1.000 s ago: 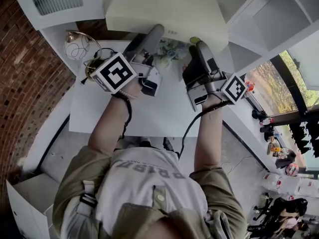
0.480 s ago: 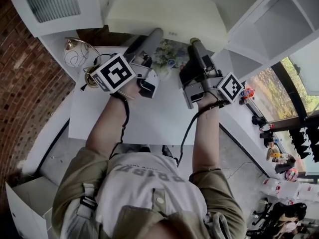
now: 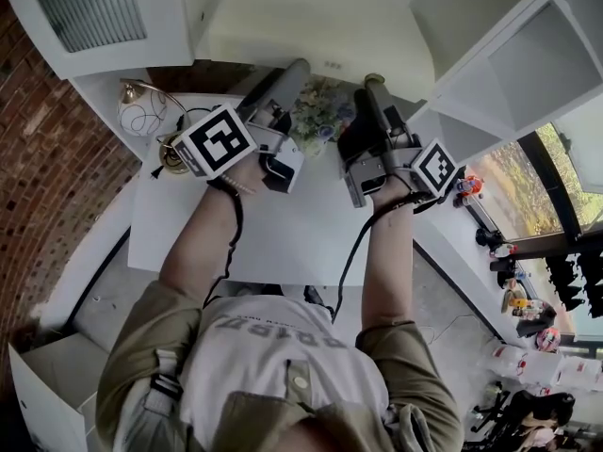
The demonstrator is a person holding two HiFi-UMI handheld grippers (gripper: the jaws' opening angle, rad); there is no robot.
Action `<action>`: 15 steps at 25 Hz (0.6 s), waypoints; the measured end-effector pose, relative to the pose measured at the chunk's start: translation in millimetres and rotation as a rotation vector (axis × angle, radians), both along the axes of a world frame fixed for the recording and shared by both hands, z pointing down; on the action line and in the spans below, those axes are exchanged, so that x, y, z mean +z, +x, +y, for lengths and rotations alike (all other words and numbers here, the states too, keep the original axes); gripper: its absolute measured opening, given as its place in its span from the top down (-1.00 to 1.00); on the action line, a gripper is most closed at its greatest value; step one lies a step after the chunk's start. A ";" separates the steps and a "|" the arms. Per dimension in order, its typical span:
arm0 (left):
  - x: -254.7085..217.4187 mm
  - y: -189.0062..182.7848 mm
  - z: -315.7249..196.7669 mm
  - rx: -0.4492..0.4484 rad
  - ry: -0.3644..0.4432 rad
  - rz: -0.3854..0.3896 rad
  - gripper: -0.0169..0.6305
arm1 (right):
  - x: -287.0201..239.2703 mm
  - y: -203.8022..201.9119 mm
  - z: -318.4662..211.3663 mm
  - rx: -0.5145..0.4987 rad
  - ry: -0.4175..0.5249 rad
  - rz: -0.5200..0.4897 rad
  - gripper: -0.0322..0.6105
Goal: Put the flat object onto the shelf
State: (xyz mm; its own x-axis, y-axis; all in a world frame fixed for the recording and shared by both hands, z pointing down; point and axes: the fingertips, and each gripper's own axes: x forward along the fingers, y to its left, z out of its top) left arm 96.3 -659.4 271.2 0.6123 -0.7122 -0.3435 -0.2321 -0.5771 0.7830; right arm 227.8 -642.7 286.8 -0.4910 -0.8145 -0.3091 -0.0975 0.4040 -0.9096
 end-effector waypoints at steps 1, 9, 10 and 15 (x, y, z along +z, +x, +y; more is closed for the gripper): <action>0.7 -0.4 -0.7 0.000 -0.008 0.005 0.13 | -0.3 0.5 -1.9 -0.001 -0.002 -0.003 0.12; 9.2 -3.1 -3.6 -0.019 -0.058 0.011 0.36 | 1.9 5.5 -12.3 0.008 -0.030 -0.024 0.16; 10.3 -3.8 -4.5 -0.024 -0.065 0.011 0.41 | 2.0 6.0 -14.1 0.012 -0.038 -0.026 0.16; 11.8 -4.5 -5.4 -0.034 -0.070 -0.001 0.46 | 4.2 8.6 -21.7 0.030 -0.077 -0.058 0.15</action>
State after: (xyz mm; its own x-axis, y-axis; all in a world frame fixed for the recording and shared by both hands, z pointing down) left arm 91.8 -664.8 283.0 0.5879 -0.7545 -0.2917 -0.2510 -0.5129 0.8209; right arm 236.4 -664.5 291.0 -0.4494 -0.8508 -0.2724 -0.0548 0.3305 -0.9422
